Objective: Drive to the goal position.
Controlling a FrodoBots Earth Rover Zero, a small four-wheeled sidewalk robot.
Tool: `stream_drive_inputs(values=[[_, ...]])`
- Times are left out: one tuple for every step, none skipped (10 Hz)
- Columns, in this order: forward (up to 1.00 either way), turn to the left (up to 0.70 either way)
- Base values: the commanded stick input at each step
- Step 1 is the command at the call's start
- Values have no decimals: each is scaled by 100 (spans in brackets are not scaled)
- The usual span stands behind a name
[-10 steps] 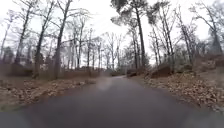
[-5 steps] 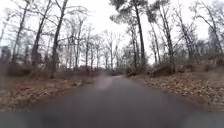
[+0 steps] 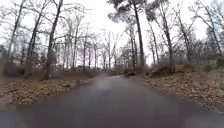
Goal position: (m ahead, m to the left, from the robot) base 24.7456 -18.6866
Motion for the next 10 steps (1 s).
stream_drive_inputs(values=[[100, 0], [100, 0], [100, 0], [100, 0], [100, 0], [100, 0], [100, 0], [100, 7], [100, 27], [100, 40]])
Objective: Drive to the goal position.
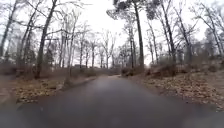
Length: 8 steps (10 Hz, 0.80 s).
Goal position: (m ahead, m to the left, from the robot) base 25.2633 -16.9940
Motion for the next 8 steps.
stream_drive_inputs(values=[[100, 40], [100, 40], [100, 40], [100, 32], [100, 21], [100, 0], [100, 0], [100, 0]])
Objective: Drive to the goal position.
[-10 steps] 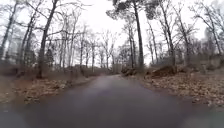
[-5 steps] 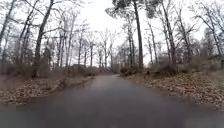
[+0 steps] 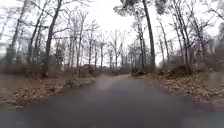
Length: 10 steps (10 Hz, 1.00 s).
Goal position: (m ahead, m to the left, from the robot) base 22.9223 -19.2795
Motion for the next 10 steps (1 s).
stream_drive_inputs(values=[[100, 0], [100, 0], [100, 0], [100, 0], [100, 0], [100, 0], [100, 0], [100, 0], [100, 0], [100, 0]])
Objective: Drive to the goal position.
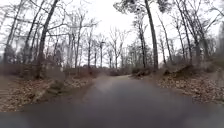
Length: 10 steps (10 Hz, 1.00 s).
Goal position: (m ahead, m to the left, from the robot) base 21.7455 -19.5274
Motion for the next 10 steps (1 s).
stream_drive_inputs(values=[[100, 0], [100, 0], [100, 0], [100, 0], [100, 0], [100, 0], [100, 0], [100, 0], [100, 0], [100, 0]])
